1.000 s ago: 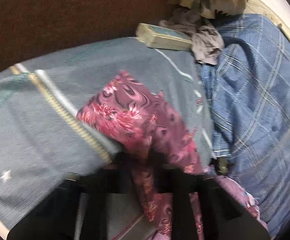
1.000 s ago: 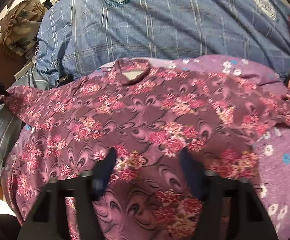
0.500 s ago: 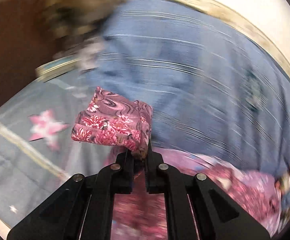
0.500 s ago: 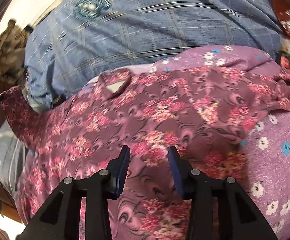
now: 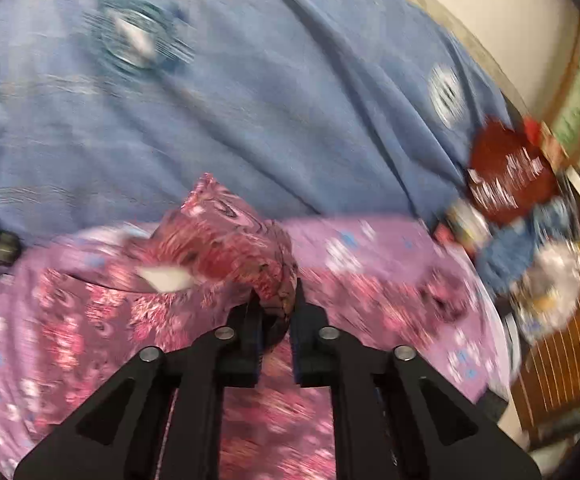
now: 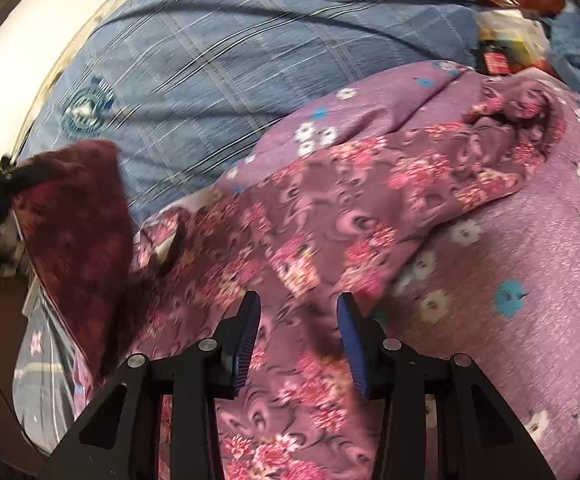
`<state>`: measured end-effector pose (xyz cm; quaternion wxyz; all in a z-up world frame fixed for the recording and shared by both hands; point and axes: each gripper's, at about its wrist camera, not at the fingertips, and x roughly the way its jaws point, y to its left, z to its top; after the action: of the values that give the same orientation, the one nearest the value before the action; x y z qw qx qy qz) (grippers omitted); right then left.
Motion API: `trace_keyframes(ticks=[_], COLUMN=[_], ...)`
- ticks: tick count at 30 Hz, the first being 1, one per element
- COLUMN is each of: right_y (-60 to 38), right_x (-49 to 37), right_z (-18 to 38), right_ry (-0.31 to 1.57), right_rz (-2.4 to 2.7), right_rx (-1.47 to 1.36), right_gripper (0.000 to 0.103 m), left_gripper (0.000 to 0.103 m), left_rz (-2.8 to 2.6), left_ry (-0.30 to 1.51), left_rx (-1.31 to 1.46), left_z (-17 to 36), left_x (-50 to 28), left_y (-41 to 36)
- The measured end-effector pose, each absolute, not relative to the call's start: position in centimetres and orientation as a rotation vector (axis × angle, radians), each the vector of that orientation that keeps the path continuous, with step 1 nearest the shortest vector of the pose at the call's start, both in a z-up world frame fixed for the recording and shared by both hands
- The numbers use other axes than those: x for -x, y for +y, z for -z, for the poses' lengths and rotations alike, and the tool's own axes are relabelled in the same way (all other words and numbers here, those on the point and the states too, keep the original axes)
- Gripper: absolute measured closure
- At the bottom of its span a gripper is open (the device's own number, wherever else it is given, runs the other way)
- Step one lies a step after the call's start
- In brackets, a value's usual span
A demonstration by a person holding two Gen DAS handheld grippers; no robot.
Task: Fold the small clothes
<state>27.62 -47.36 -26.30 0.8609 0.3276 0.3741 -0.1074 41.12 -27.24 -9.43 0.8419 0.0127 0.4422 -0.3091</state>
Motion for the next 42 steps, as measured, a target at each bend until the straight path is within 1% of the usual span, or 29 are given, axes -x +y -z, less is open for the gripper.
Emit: trace_keyframes(ticks=[1, 2, 3, 4, 5, 7, 10, 13, 15, 17, 18, 23, 25, 28, 31, 33, 34, 35, 36, 37, 38, 39, 42], right_y=[-47.7, -48.1, -48.2, -48.5, -48.7, -49.0, -48.8, -48.5, -47.8, -46.2, -45.2, -39.9, -37.0, -34.1, -33.5, -34.3, -35.2, -35.8, -36.6, -37.9, -38.7, -39.6, -41.5], right_x=[-27.5, -27.5, -27.4, -27.3, -27.3, -27.4, -28.4, -30.1, -31.2, -32.6, -33.5, -37.6, -39.7, -43.5, -46.2, -46.9, -47.0, -46.8, -46.3, -45.4, -44.7, -43.7, -41.0], right_z=[26.3, 26.4, 26.4, 26.4, 26.4, 26.4, 26.2, 26.0, 25.3, 24.6, 24.5, 23.8, 23.5, 24.4, 26.5, 28.0, 29.0, 29.2, 29.1, 28.5, 27.9, 26.9, 24.9], right_ry=[0.785, 0.781, 0.777, 0.771, 0.767, 0.758, 0.76, 0.772, 0.758, 0.74, 0.747, 0.82, 0.862, 0.992, 1.132, 1.224, 1.284, 1.299, 1.297, 1.29, 1.279, 1.255, 1.197], right_rz=[0.226, 0.227, 0.228, 0.225, 0.217, 0.197, 0.199, 0.154, 0.165, 0.151, 0.134, 0.129, 0.142, 0.16, 0.244, 0.269, 0.281, 0.275, 0.261, 0.244, 0.235, 0.221, 0.186], right_rx=[-0.699, -0.711, -0.719, -0.734, -0.747, -0.769, -0.737, -0.716, -0.65, -0.565, -0.527, -0.29, -0.132, 0.017, 0.113, 0.106, 0.089, 0.056, 0.005, -0.071, -0.111, -0.151, -0.201], right_gripper=[0.059, 0.056, 0.054, 0.047, 0.042, 0.038, 0.037, 0.037, 0.037, 0.029, 0.028, 0.027, 0.024, 0.024, 0.024, 0.027, 0.032, 0.043, 0.05, 0.066, 0.079, 0.082, 0.084], left_gripper=[0.077, 0.057, 0.046, 0.029, 0.028, 0.028, 0.024, 0.024, 0.024, 0.024, 0.024, 0.024, 0.024, 0.024, 0.024, 0.024, 0.024, 0.024, 0.024, 0.024, 0.024, 0.024, 0.024], left_rz=[0.662, 0.656, 0.64, 0.621, 0.6, 0.568, 0.455, 0.294, 0.178, 0.106, 0.07, 0.01, 0.033, 0.06, 0.068, 0.079, 0.082, 0.082, 0.079, 0.075, 0.072, 0.068, 0.048], left_ry=[0.952, 0.947, 0.931, 0.91, 0.882, 0.855, 0.84, 0.857, 0.881, 0.915, 0.931, 0.928, 0.952, 0.963, 0.943, 0.949, 0.954, 0.96, 0.967, 0.974, 0.979, 0.984, 0.983], left_rx=[-0.045, -0.054, -0.053, -0.044, -0.022, 0.031, 0.11, 0.114, 0.097, 0.093, 0.095, 0.007, -0.008, -0.058, -0.103, -0.104, -0.101, -0.096, -0.088, -0.075, -0.061, -0.048, -0.022], left_z=[9.9, 10.1, 10.2, 10.1, 10.0, 10.1, 12.1, 16.1, 19.2, 21.7, 22.9, 24.3, 24.8, 25.7, 25.7, 25.7, 25.6, 25.7, 25.7, 25.8, 25.8, 25.8, 25.5], left_x=[-40.7, -40.4, -40.2, -40.0, -39.7, -39.8, -40.0, -40.0, -40.2, -40.4, -40.6, -41.7, -42.0, -41.9, -41.6, -41.6, -41.5, -41.5, -41.7, -41.8, -41.8, -41.7, -41.6], left_y=[-27.8, -27.7, -27.2, -26.3, -25.0, -22.1, -17.3, -13.0, -10.9, -9.4, -8.6, -8.5, -8.7, -9.3, -9.9, -9.7, -9.6, -9.4, -9.2, -8.9, -8.6, -8.3, -7.6])
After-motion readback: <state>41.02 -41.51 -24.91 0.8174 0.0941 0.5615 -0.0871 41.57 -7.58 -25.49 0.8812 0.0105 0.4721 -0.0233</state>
